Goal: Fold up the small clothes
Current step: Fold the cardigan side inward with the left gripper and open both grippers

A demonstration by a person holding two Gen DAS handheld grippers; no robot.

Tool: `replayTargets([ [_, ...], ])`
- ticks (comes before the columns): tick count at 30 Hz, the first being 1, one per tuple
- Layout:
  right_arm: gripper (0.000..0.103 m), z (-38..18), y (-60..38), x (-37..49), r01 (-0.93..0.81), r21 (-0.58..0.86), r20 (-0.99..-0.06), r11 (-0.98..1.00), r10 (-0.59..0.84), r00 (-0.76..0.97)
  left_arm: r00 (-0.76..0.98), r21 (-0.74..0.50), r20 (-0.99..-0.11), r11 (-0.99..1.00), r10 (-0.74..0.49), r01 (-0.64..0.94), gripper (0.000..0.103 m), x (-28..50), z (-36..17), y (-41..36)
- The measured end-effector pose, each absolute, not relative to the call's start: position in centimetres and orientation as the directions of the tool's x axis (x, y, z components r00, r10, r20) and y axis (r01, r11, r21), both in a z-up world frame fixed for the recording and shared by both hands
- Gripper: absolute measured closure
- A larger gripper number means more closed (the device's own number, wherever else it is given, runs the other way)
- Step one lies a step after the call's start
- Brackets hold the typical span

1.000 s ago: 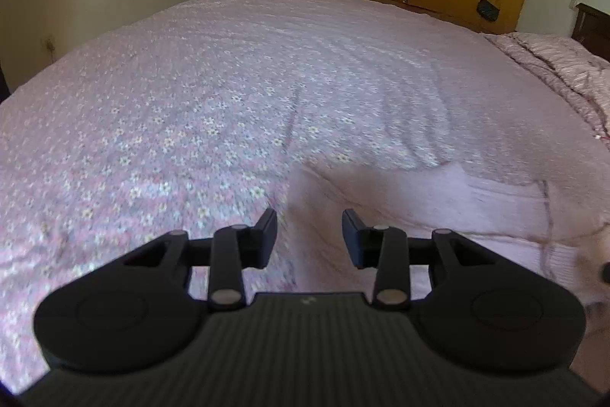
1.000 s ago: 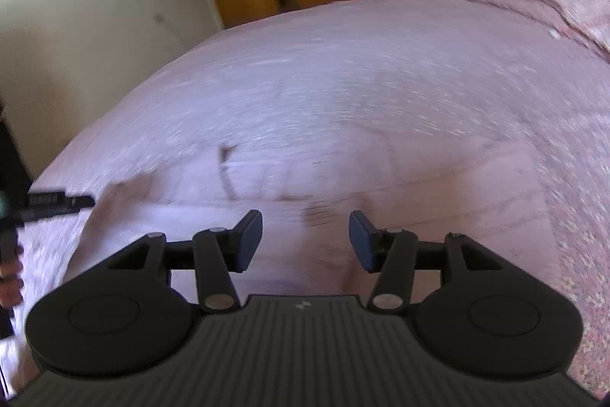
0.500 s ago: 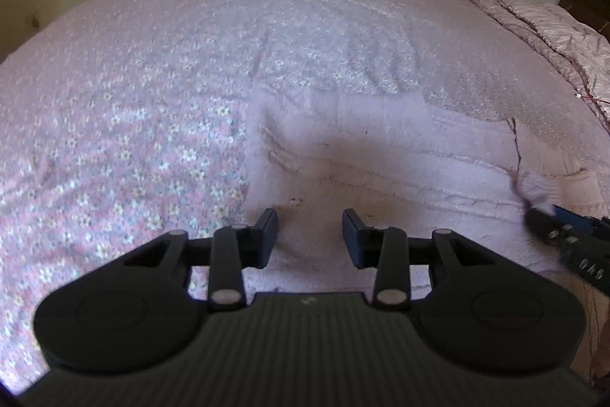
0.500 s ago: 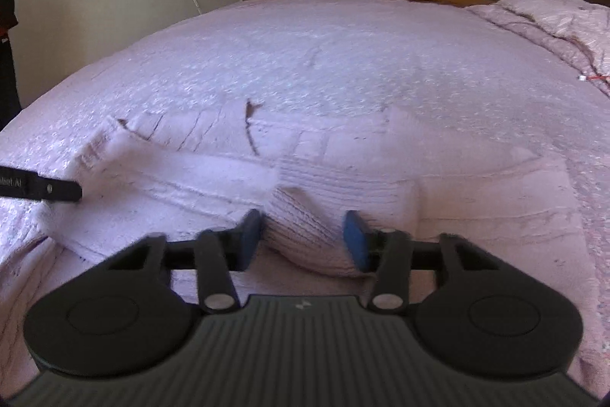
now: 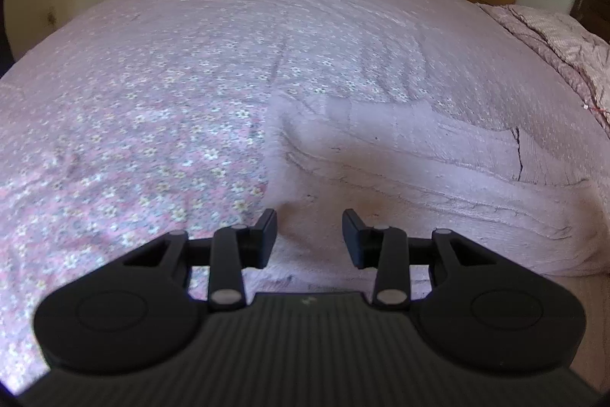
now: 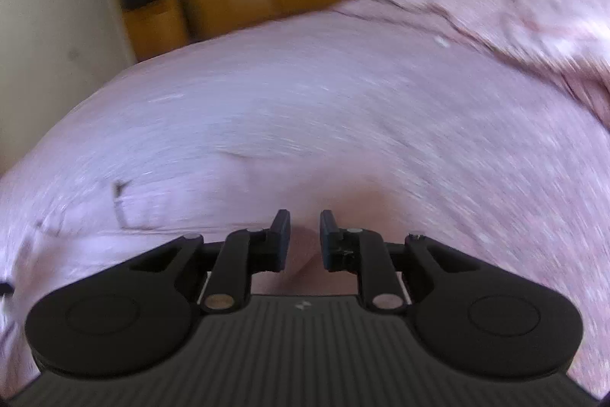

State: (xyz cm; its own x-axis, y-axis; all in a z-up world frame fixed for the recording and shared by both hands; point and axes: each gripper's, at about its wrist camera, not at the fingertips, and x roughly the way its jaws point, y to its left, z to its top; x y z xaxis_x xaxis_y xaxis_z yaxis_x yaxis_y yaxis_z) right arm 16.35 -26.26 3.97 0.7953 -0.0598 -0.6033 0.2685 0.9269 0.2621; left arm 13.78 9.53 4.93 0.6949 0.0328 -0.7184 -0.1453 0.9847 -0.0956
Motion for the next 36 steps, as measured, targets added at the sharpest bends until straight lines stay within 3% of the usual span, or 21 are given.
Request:
replayTargets([
  [3,0.070,3.0,-29.2,14.6,0.345,0.352,-0.644,0.870,-0.043,0.764,0.690,-0.083,-0.722,0.983,0.055,-0.165,0.063,12.5,5.6,9.9],
  [7,0.043,2.6,-30.3,11.1,0.339,0.408,-0.647,0.848,0.007,0.762,0.682,-0.078,-0.729,0.981,0.065,-0.178,0.063,10.4,6.2,10.5],
  [10,0.035,2.9,-29.6,8.7,0.293,0.388,-0.658,0.874,0.040,0.752,0.671,-0.081,-0.739,0.981,0.059,-0.174,0.063,8.4,6.6,11.0],
  [18,0.030,3.2,-29.0,2.2,0.237,0.362,-0.711,0.901,0.103,0.695,0.633,-0.070,-0.772,0.982,0.058,-0.174,0.063,2.5,7.2,12.3],
  [20,0.030,3.1,-28.6,1.2,0.227,0.330,-0.737,0.916,0.100,0.668,0.621,-0.061,-0.781,0.982,0.066,-0.181,0.055,1.2,6.9,12.4],
  [22,0.030,2.9,-28.1,0.0,0.209,0.296,-0.754,0.932,0.094,0.650,0.612,-0.054,-0.786,0.979,0.081,-0.198,0.038,0.0,6.6,12.5],
  [23,0.029,2.8,-27.8,-0.7,0.202,0.285,-0.760,0.937,0.092,0.644,0.610,-0.048,-0.787,0.977,0.093,-0.210,0.037,-0.5,6.3,12.5],
  [28,0.021,2.1,-26.1,-2.7,0.148,0.264,-0.760,0.953,0.111,0.640,0.579,0.003,-0.806,0.978,0.125,-0.206,0.037,-2.1,5.2,12.2],
  [36,0.020,2.3,-21.0,-5.2,-0.045,0.156,-0.770,0.987,0.150,0.620,0.622,-0.034,-0.780,0.988,0.070,-0.153,0.037,-5.3,6.4,10.8],
])
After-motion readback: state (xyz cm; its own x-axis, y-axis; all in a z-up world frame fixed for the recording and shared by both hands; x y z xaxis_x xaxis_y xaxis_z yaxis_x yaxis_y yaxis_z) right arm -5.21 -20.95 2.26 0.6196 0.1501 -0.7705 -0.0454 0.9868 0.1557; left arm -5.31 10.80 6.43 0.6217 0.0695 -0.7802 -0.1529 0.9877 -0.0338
